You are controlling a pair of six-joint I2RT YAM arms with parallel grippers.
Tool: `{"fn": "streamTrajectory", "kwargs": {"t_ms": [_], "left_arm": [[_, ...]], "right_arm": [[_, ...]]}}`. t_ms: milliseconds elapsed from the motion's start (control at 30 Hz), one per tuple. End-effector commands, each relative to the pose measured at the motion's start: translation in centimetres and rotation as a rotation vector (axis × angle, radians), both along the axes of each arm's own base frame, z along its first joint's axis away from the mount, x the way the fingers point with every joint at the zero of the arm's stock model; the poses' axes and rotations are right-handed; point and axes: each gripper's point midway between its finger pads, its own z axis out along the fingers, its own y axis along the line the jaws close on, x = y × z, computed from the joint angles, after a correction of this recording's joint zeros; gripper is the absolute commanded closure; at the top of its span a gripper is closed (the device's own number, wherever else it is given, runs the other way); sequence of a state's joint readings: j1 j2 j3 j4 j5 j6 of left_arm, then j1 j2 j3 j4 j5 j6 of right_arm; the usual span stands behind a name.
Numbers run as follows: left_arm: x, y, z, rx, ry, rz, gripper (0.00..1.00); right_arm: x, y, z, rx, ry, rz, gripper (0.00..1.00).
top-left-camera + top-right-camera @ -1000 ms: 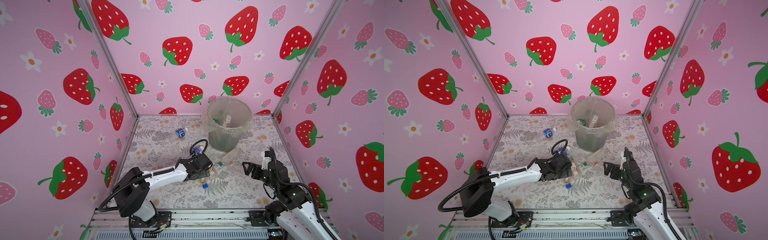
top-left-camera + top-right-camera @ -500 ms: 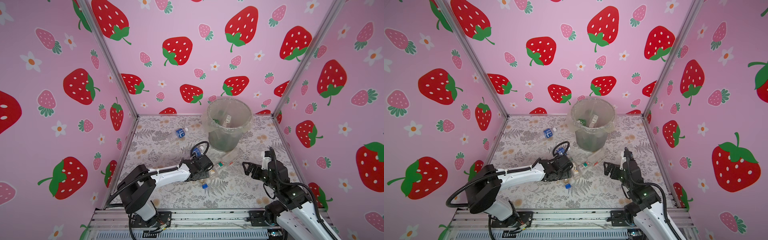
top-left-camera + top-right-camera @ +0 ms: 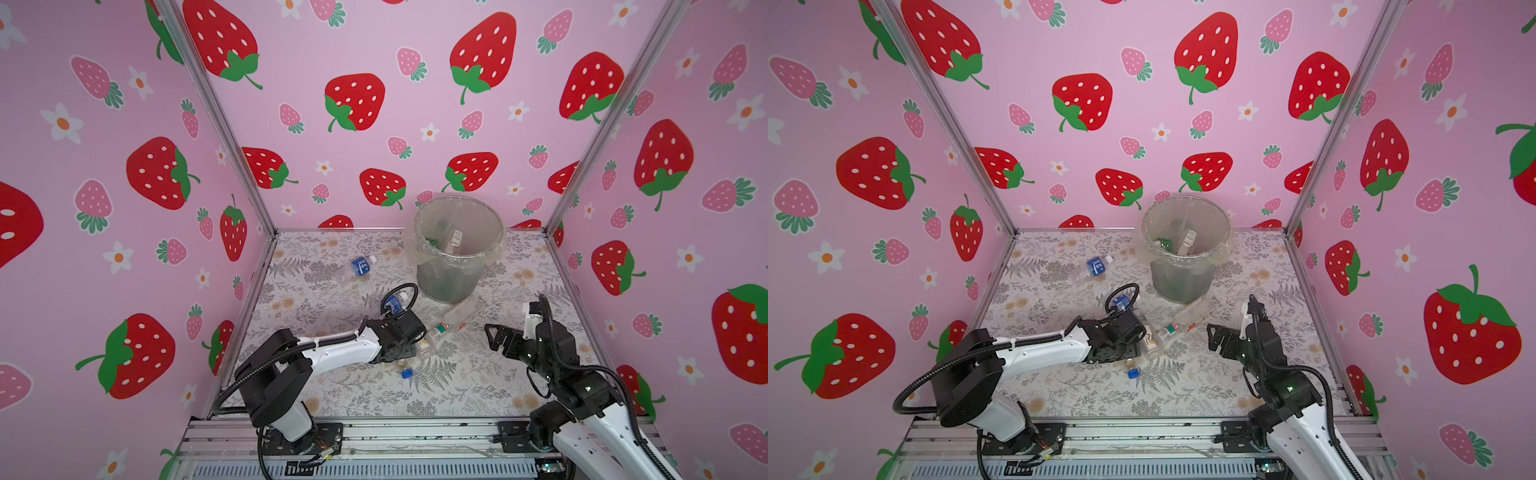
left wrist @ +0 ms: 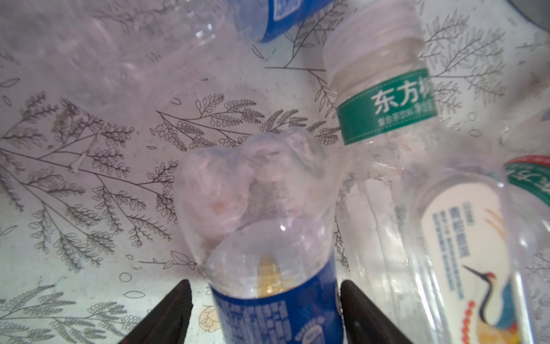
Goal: Throw the plastic bottles in the bin
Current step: 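Close the left gripper on the blue-labelled bottle's body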
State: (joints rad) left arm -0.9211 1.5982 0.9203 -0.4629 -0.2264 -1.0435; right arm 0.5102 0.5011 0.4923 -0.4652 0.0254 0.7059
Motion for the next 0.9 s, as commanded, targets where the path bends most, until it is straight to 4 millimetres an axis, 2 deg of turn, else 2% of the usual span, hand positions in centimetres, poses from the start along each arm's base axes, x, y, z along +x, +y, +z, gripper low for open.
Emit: {"fn": "streamTrajectory", "kwargs": {"t_ms": [0,33,100,133,433,867], "left_arm": [[-0.1,0.4,-0.6,0.026,-0.002,0.005,0.26],[-0.1,0.4,-0.6,0.026,-0.001,0.000,0.32],[-0.1,0.4,-0.7,0.029,0.001,-0.011,0.51],[-0.2,0.3,-0.7,0.033,-0.001,-0.015,0.52],[-0.9,0.6,0.1,0.075,-0.026,-0.052,0.52],[-0.8,0.5,4.6,0.037,-0.121,-0.104,0.52]], "right_arm": [[-0.1,0.0,0.1,0.003,-0.009,0.003,0.01],[-0.1,0.0,0.1,0.003,-0.011,0.002,0.01],[0.0,0.0,0.0,0.004,-0.009,0.000,0.01],[0.0,0.0,0.0,0.003,-0.008,0.001,0.01],[-0.1,0.0,0.2,0.005,-0.011,0.002,0.01],[-0.1,0.0,0.2,0.007,-0.009,0.000,0.01]]}}
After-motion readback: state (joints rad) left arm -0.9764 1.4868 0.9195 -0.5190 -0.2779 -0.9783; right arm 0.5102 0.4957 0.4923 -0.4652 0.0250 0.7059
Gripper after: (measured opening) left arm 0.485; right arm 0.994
